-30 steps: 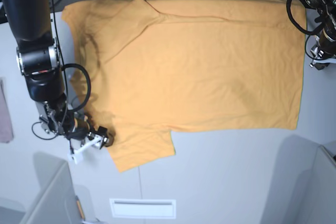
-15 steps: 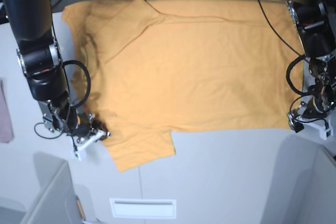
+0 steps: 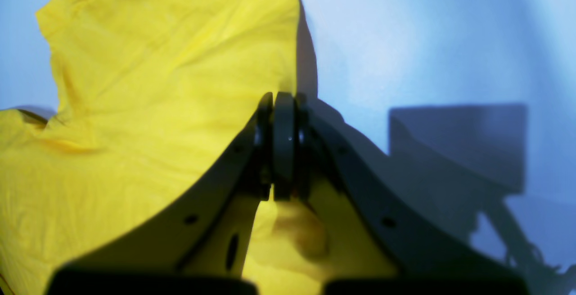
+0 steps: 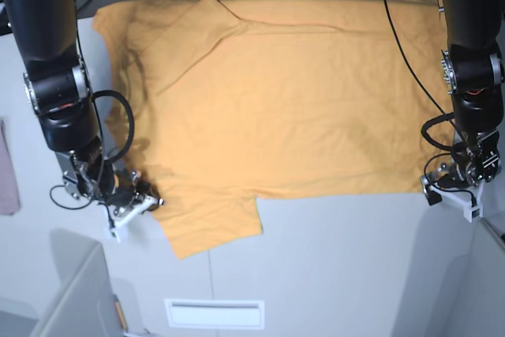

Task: Fold the T-shirt properly
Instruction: 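Release the shoulders and move both grippers to the shirt's hem corners, then grasp the hem corners with both grippers and lift them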

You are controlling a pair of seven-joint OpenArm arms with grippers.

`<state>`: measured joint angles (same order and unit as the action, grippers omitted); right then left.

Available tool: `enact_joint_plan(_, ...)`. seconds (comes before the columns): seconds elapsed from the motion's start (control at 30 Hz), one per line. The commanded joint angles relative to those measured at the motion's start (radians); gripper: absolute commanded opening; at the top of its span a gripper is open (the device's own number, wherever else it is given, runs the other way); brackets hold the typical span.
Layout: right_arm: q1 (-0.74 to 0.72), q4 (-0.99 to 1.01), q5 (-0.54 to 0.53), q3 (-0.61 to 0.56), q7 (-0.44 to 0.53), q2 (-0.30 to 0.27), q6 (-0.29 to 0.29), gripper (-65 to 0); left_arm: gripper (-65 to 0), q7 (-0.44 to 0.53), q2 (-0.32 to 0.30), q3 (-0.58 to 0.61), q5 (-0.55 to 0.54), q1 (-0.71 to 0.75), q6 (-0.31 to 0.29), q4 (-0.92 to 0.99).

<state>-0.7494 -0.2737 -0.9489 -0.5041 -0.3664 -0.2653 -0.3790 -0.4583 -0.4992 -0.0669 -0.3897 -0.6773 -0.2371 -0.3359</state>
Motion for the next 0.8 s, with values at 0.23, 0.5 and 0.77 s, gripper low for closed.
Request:
enact_joint_plan(0.23,-0.032,-0.008,0.000,0.000,-0.001,-0.009,-0.001,-65.0,-11.5,0.006,0.009,0.003,0.001,-0.011,-0.006,-0.009)
enact_joint_plan(0.5,-0.029,-0.008,0.000,0.000,0.000,-0.010,-0.001,-65.0,-65.0,0.008,0.037,0.003,0.001,0.001,-0.006,-0.010)
enact_joint_plan(0.77,-0.046,-0.014,0.000,0.000,0.004,-0.010,-0.001,-65.0,-65.0,0.008,0.032,-0.006,-0.001,-0.009,-0.005,-0.018)
